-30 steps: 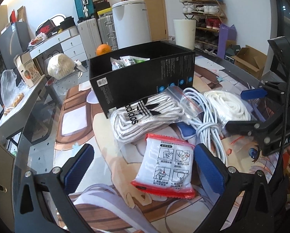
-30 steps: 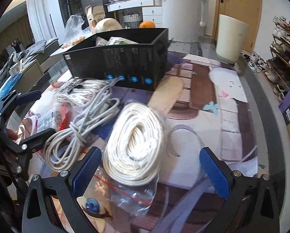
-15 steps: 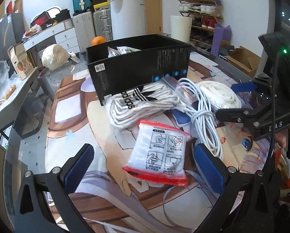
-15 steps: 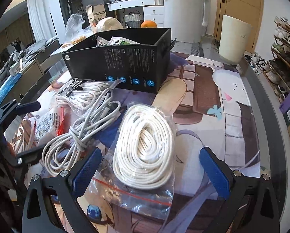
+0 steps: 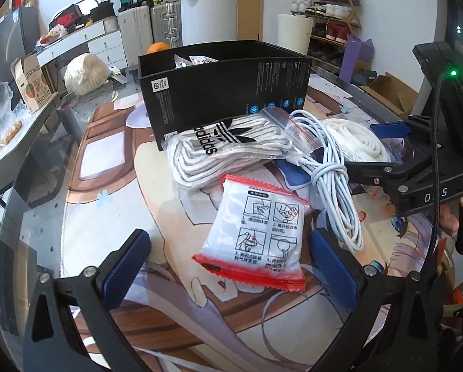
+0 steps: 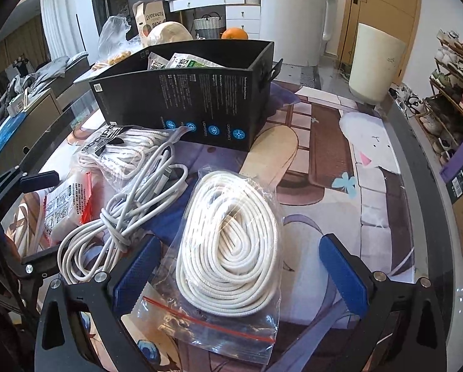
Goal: Organize soft objects
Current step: 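Grasp the bagged white rope with the right gripper while the left grasps the red-edged packet, then lift and carry the rope bag with the right gripper while the left carries the red-edged packet to the box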
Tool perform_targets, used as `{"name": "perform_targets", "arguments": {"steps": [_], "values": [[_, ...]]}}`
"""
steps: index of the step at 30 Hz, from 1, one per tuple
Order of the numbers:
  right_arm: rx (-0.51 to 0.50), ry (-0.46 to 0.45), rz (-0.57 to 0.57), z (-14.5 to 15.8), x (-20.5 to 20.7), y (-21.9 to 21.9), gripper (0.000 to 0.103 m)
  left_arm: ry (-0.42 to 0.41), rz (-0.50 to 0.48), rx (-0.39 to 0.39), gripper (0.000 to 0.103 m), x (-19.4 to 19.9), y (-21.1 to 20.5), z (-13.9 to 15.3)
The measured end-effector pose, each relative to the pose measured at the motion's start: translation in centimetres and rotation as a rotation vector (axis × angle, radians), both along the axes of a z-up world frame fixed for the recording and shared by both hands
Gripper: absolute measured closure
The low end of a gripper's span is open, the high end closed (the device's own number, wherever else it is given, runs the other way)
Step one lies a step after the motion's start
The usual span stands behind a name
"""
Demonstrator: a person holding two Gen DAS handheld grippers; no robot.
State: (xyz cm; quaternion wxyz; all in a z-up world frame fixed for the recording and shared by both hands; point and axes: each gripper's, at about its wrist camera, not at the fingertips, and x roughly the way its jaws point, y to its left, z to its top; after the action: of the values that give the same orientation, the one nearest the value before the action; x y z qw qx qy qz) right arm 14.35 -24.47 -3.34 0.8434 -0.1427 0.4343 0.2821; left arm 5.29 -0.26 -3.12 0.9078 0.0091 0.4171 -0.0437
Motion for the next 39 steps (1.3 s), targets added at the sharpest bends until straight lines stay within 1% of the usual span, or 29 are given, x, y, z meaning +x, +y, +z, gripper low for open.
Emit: {"name": "perform_targets", "arguments": {"steps": [3, 5, 6, 8, 9, 10, 11, 13, 14, 15, 16, 17, 19, 21, 22, 23, 24, 28, 32, 34, 39], "values": [[0.004, -0.005, 0.003, 0.1, 0.0, 0.0, 0.003, 0.003, -0.003, 0.004, 0.000, 0.0, -0.1, 0.0], [0.013, -0.020, 0.010, 0.2, -0.2, -0.1, 0.015, 0.003, -0.004, 0.005, 0.000, 0.0, -0.1, 0.0], [0.018, -0.026, 0.013, 0.3, -0.4, -0.2, 0.018, 0.002, -0.005, 0.004, 0.000, 0.0, -0.1, 0.0], [0.028, -0.036, 0.017, 0.5, -0.6, -0.4, 0.032, 0.000, -0.007, 0.004, 0.000, 0.0, -0.1, 0.0], [0.030, -0.039, 0.018, 0.6, -0.7, -0.5, 0.036, -0.001, -0.006, 0.003, 0.000, 0.0, -0.1, 0.0], [0.032, -0.041, 0.023, 0.7, -0.8, -0.6, 0.042, -0.001, -0.007, 0.004, 0.001, -0.1, -0.2, 0.0], [0.033, -0.041, 0.028, 0.7, -0.9, -0.7, 0.046, -0.002, -0.006, 0.004, 0.003, -0.1, -0.2, 0.0], [0.034, -0.048, 0.036, 0.8, -1.1, -0.8, 0.052, -0.008, -0.013, 0.003, 0.009, -0.1, -0.2, 0.0], [0.033, -0.050, 0.042, 0.9, -1.2, -0.8, 0.055, -0.017, -0.015, 0.005, 0.010, -0.3, -0.2, 0.1], [0.031, -0.052, 0.047, 0.9, -1.3, -0.7, 0.055, -0.021, -0.015, 0.004, 0.011, -0.3, -0.2, 0.2], [0.028, -0.055, 0.052, 0.9, -1.5, -0.7, 0.056, -0.022, -0.015, 0.002, 0.016, -0.4, -0.1, 0.2], [0.026, -0.058, 0.055, 1.0, -1.5, -0.7, 0.056, -0.027, -0.016, 0.000, 0.019, -0.5, -0.1, 0.2], [0.029, -0.057, 0.055, 0.9, -1.5, -0.7, 0.056, -0.037, -0.021, 0.000, 0.021, -0.6, -0.2, 0.3], [0.029, -0.059, 0.057, 0.9, -1.5, -0.8, 0.056, -0.044, -0.026, 0.000, 0.030, -0.7, -0.3, 0.3], [0.029, -0.059, 0.057, 0.9, -1.5, -0.8, 0.056, -0.049, -0.028, -0.004, 0.038, -0.7, -0.3, 0.3], [0.029, -0.060, 0.058, 0.9, -1.5, -0.8, 0.056, -0.057, -0.024, -0.007, 0.042, -0.8, -0.2, 0.4], [0.029, -0.059, 0.058, 0.9, -1.5, -0.8, 0.056, -0.060, -0.019, -0.009, 0.044, -0.8, -0.2, 0.4], [0.030, -0.062, 0.061, 0.9, -1.6, -0.8, 0.056, -0.069, -0.040, -0.029, 0.046, -0.9, -0.2, 0.5], [0.037, -0.065, 0.068, 1.0, -1.7, -0.8, 0.061, -0.082, -0.067, -0.058, 0.047, -1.2, -0.3, 0.6], [0.040, -0.069, 0.073, 1.2, -1.8, -0.9, 0.062, -0.106, -0.056, -0.042, 0.047, -1.4, -0.4, 0.9], [0.064, -0.098, 0.077, 2.0, -2.5, -1.5, 0.064, -0.149, -0.026, -0.070, 0.047, -1.8, 0.3, 1.9]]}}
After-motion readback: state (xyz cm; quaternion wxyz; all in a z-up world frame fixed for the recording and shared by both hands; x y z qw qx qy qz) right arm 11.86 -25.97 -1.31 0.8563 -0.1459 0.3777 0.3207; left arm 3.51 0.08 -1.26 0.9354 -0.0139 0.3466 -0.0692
